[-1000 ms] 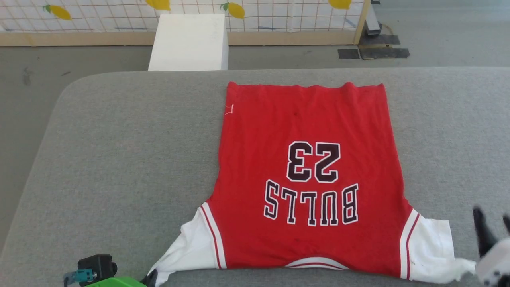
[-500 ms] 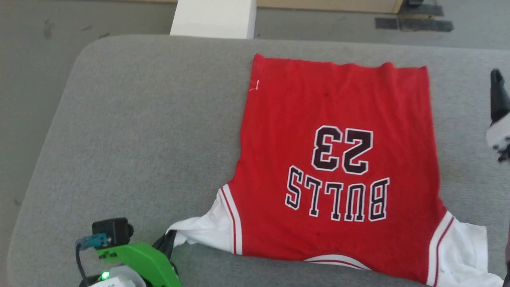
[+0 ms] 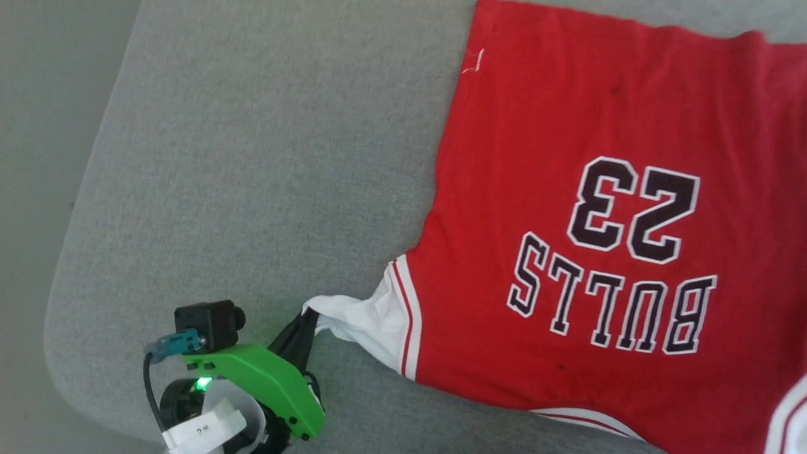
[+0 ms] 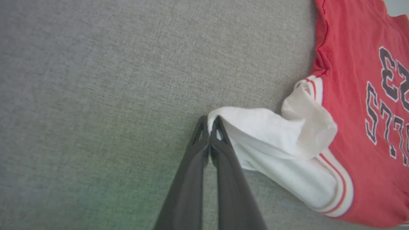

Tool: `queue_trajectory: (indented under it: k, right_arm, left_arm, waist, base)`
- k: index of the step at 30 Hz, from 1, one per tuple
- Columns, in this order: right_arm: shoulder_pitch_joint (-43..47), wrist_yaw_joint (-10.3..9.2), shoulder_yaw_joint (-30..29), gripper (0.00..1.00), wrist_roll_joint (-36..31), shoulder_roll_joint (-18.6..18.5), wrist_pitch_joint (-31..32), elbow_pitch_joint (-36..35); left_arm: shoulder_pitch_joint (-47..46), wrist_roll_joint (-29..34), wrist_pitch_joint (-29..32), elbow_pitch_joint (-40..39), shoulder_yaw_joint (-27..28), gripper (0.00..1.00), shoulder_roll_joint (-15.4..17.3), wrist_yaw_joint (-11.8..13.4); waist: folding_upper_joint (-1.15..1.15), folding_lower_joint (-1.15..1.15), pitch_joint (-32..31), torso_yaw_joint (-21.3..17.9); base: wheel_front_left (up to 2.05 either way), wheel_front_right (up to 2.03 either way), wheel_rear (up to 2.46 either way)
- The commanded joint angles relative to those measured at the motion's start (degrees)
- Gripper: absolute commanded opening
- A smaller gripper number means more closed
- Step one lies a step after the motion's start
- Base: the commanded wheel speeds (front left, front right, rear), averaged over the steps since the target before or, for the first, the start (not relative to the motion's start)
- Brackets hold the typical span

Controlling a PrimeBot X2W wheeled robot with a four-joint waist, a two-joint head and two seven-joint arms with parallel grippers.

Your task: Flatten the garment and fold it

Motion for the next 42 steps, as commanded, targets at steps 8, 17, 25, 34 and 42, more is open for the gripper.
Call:
queue_trajectory:
  k: [8, 17, 25, 34, 42]
  right_arm:
    - [-1.3, -0.08, -4.6, 1.0, -6.6, 1.7, 11.7, -4.7]
    - [3.7, -0.08, 1.3, 0.0, -7.2, -0.6, 17.3, -12.4]
    - [14.9, -0.08, 3.1, 0.0, -1.5, -3.2, -4.4, -16.2]
    - [33.5, -0.08, -4.4, 0.0, 1.5, 3.6, -23.3, -21.3]
    - [48.0, -0.08, -8.9, 0.0, 2.2, 11.7, -16.3, -28.0]
  left_arm:
    - [-1.3, 0.3, -2.1, 0.8, -0.3, 0.0, -0.7, -0.6]
    - [-1.7, 0.3, -2.5, 1.8, -0.3, 0.0, -0.6, -0.5]
    - [-0.2, 0.2, -2.1, 2.9, 0.0, 0.0, 0.2, 0.1]
    - [4.6, -0.1, -0.1, 1.5, 0.8, 0.0, 2.2, 1.9]
    - [8.7, -0.5, 1.5, -0.9, 2.1, 0.0, 4.0, 3.7]
  waist:
    - [0.0, -0.01, 8.3, 5.2]
    - [0.0, -0.01, 6.9, 3.3]
    - [0.0, -0.01, -0.8, 0.1]
    - [0.0, -0.01, -11.1, -6.0]
    - [0.0, -0.01, -15.6, -12.0]
  base:
    - [0.0, 0.0, 0.0]
    - [0.0, 0.0, 0.0]
    - [0.0, 0.0, 0.0]
    - [0.0, 0.0, 0.0]
    - [0.0, 0.0, 0.0]
